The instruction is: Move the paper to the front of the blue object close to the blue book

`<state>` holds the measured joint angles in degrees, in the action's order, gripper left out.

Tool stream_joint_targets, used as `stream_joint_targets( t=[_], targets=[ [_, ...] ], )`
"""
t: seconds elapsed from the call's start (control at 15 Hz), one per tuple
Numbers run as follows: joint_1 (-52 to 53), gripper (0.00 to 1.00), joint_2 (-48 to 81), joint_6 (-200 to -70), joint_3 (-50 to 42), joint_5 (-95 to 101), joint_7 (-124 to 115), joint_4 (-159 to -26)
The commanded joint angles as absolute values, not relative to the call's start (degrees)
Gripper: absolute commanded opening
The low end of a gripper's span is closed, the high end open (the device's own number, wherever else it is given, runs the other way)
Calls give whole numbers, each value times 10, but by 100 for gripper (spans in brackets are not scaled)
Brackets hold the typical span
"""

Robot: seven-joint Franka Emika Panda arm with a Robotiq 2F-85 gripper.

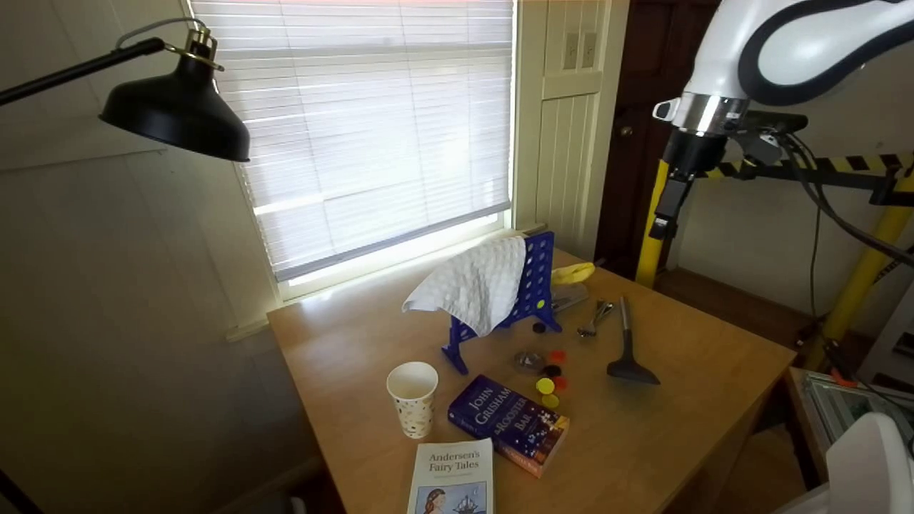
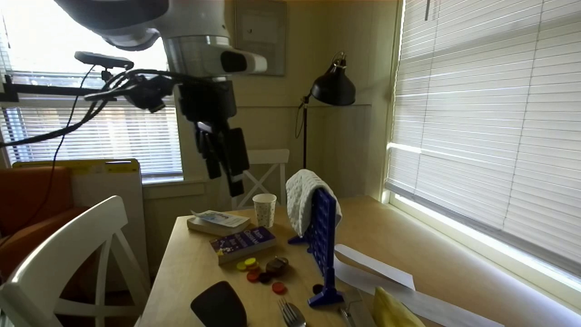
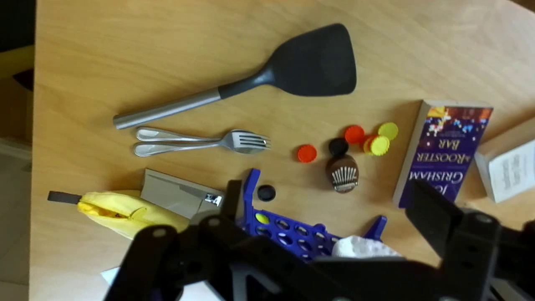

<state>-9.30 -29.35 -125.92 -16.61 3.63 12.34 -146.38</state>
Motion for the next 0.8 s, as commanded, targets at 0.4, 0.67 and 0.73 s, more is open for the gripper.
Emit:
stream_joint_targets(
  t=[0.4,0.67,0.73],
  targets=[
    [-87,100,8,-1282,-205,-287,108,-1167],
    [-133,100,139,-1318,-181,-440,102,-1071],
    [-147,100,170,-1329,-171,-474,100,-1052]
  ],
)
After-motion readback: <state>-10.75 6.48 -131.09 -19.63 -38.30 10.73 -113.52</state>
